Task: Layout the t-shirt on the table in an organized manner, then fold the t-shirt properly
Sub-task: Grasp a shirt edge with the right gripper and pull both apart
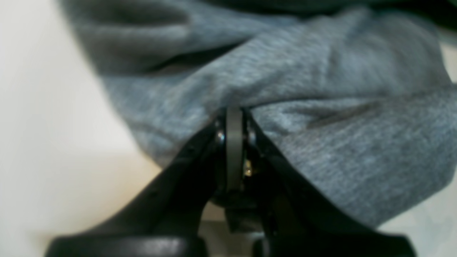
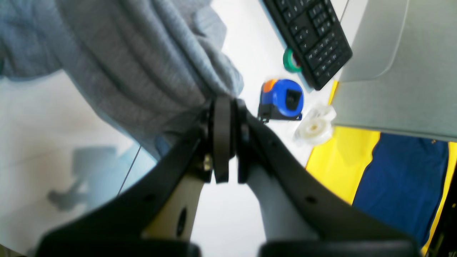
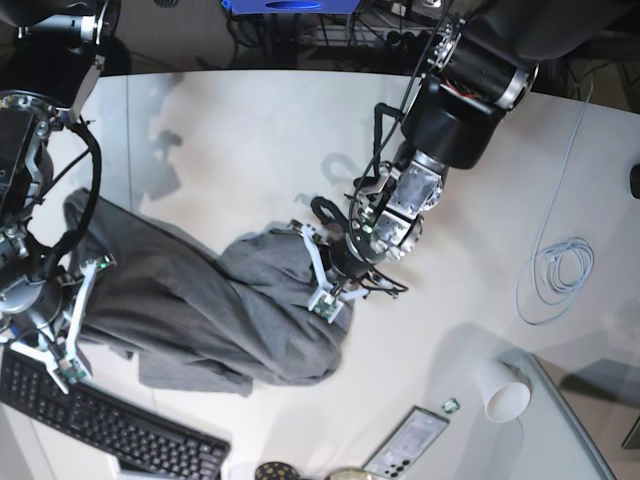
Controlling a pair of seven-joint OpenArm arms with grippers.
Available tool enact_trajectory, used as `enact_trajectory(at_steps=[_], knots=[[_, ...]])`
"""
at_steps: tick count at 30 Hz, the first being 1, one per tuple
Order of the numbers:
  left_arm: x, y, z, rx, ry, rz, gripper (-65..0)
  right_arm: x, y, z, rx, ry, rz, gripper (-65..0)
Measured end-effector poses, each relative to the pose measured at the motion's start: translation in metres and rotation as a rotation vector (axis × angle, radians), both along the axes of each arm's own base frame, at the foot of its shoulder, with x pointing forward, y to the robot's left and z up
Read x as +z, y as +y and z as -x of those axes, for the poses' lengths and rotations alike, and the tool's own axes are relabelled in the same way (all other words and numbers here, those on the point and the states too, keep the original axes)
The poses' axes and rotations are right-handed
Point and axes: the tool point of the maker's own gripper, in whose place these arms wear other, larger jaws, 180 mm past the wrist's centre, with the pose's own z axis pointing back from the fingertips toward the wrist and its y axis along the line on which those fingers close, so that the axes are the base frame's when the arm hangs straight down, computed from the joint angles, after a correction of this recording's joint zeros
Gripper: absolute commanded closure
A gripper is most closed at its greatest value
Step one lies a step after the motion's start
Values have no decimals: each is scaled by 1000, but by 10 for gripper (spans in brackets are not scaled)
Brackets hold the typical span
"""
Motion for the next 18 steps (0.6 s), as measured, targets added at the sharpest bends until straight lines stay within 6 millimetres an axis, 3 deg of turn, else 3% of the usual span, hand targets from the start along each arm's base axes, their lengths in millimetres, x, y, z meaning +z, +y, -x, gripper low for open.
enact_trajectory(at_steps=[3, 6, 10, 13, 18], knots=[[0, 22, -15, 63, -50, -34, 0, -13, -15, 17, -16, 68, 44, 0], [-1, 29, -18, 68, -65, -36, 0, -38, -23, 45, -35, 162, 70, 0], [-1, 35, -18, 70, -69, -40, 0, -67, -10, 73, -2, 247, 34, 0], [0, 37, -18, 71, -70, -46, 0, -80, -11, 91, -4, 297, 40, 0], [8, 58, -6, 75, -44, -110, 0, -99, 30, 106, 105, 355, -58, 0]])
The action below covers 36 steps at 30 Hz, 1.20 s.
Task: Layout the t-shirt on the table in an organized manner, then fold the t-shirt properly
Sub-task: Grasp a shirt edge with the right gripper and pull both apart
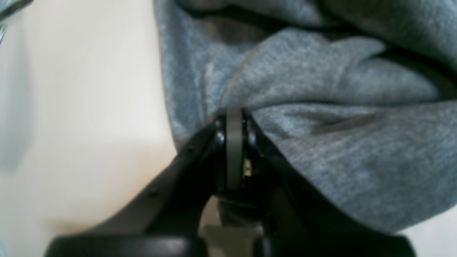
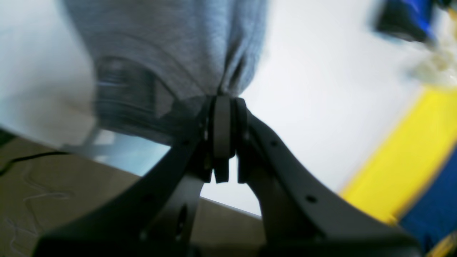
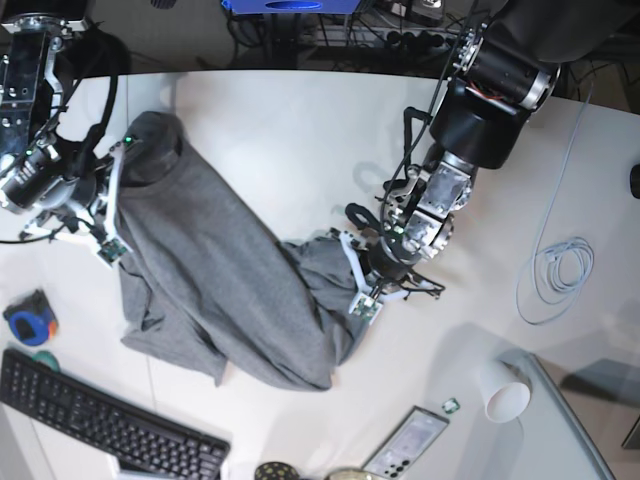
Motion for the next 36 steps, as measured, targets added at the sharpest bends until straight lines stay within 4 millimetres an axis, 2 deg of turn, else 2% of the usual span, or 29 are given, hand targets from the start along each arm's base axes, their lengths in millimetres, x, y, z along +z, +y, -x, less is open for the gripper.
enact_trajectory(at_steps=[2, 4, 8, 9, 12, 15, 18, 20, 24, 27, 30, 32, 33, 36], knots=[[8, 12, 3, 8, 10, -38, 0, -7, 13, 4, 30, 26, -31, 0], [28, 21, -3, 9, -19, -63, 0, -12, 23, 6, 64, 45, -40, 0], [75, 15, -16, 3, -113, -39, 0, -15, 62, 5, 178, 24, -106, 0], [83, 15, -16, 24, -124, -20, 0, -15, 71, 6, 197, 26, -124, 0], [97, 29, -16, 82, -145, 1, 0, -18, 81, 11, 243, 38, -115, 0], [87, 30, -15, 94, -129, -8, 0, -20, 100, 18, 315, 54, -118, 0], [51, 23, -1, 100, -32, 2, 0, -22, 128, 29, 404, 69, -146, 0], [35, 22, 7, 90, -27, 17, 0, -23, 143, 38, 459, 82, -159, 0], [3, 44, 24, 114, 32, -18, 0, -25, 165, 52, 555, 100, -161, 0], [1, 57, 23, 120, 16, -20, 0, -35, 174, 69, 639, 140, -155, 0], [0, 70, 24, 129, 15, -44, 0, -60, 177, 83, 669, 217, -161, -5], [0, 75, 26, 133, 16, -51, 0, -76, 171, 86, 629, 275, -165, -47], [0, 77, 27, 134, 17, -55, 0, -80, 167, 84, 605, 287, -163, -93], [1, 86, 29, 134, 15, -71, 0, -66, 150, 56, 501, 213, -173, -285]])
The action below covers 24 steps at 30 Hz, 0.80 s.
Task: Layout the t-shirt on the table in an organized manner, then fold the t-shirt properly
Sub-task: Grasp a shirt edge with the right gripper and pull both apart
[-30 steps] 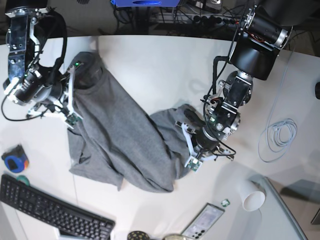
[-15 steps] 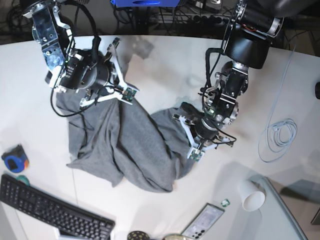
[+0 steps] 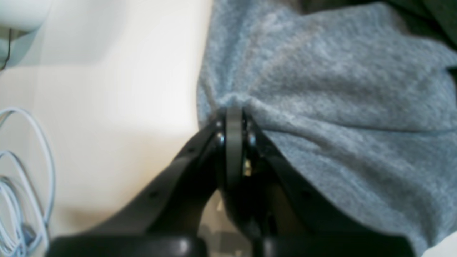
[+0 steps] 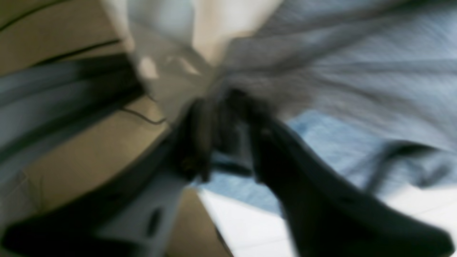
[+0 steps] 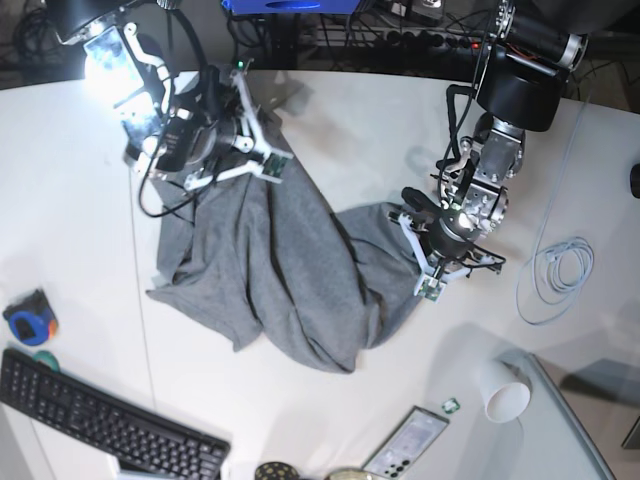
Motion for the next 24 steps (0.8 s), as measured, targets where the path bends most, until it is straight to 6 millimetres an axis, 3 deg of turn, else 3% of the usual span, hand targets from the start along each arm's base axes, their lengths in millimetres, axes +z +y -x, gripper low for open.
enact_trajectory(at_steps=[2, 6, 10, 14, 17, 21, 24], knots=[[-1, 5, 2, 0, 1, -7, 0, 15, -15, -22, -75, -65, 1, -372], [-3, 15, 8, 5, -2, -20, 0, 31, -36, -56, -284, -112, -64, -362], [-4, 21, 12, 13, -1, -30, 0, 17, -65, -78, -386, -77, -29, -363], [-5, 21, 12, 18, -1, -30, 0, 4, -61, -69, -390, -22, -26, -362], [-5, 21, 12, 20, 1, -31, 0, 18, -54, -62, -373, -63, -49, -362], [-2, 19, 12, 18, 8, -34, 0, 15, -69, -36, -339, -9, 75, -365], [6, 9, 12, -3, -2, -19, 0, 9, -58, -19, -275, 39, 107, -365]])
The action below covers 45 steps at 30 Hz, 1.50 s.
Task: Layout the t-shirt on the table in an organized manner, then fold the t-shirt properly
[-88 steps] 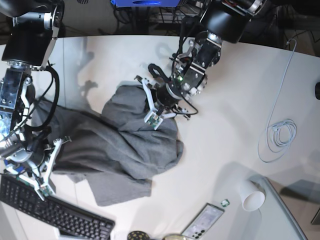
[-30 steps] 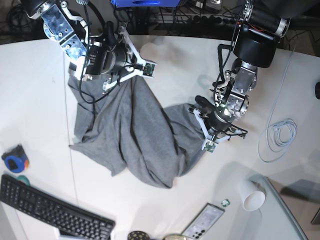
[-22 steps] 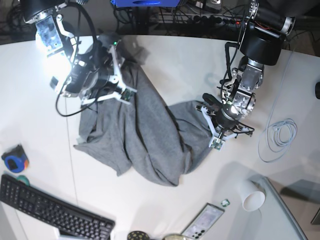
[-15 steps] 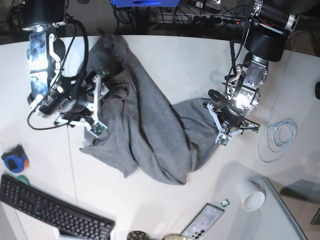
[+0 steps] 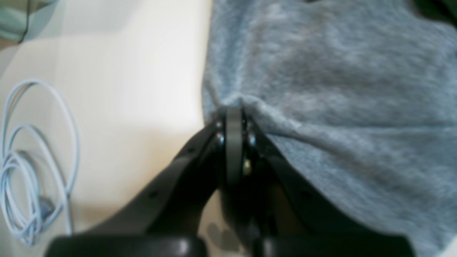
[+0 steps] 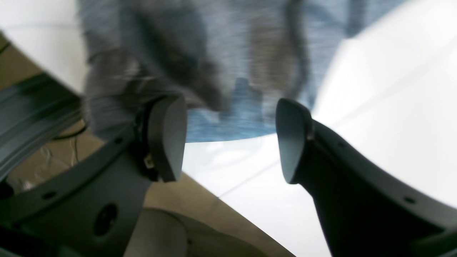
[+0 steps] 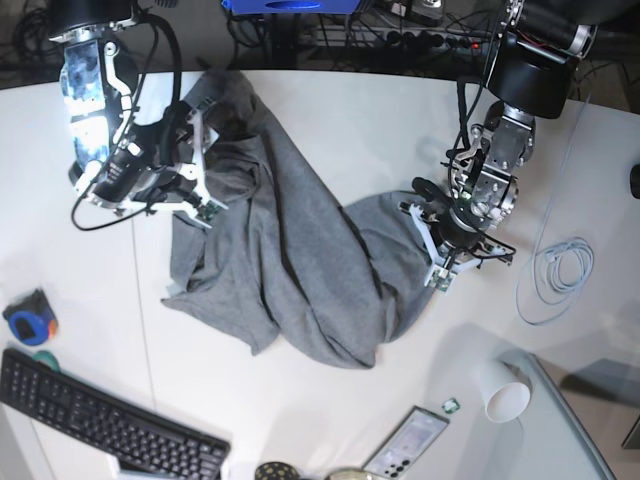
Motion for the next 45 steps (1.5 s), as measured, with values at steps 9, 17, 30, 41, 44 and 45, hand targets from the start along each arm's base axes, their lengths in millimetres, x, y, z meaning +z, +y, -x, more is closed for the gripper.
enact_trajectory(at_steps=[9, 17, 30, 41, 44, 45], knots=[[23, -14, -13, -24, -65, 25, 0, 22, -30, -29, -94, -94, 29, -362], [41, 44, -16, 150, -118, 34, 0, 35, -23, -34, -97, -125, 11, -362], [24, 108, 33, 341, -80, 26, 0, 8, 8, -61, -269, -34, -176, -362], [19, 123, 49, 371, -60, 10, 0, -34, -27, -57, -589, 159, -288, -360], [17, 124, 51, 372, -52, 8, 0, -35, -32, -54, -687, 220, -364, -360], [17, 124, 51, 372, -55, 9, 0, -34, -30, -57, -721, 223, -418, -360]])
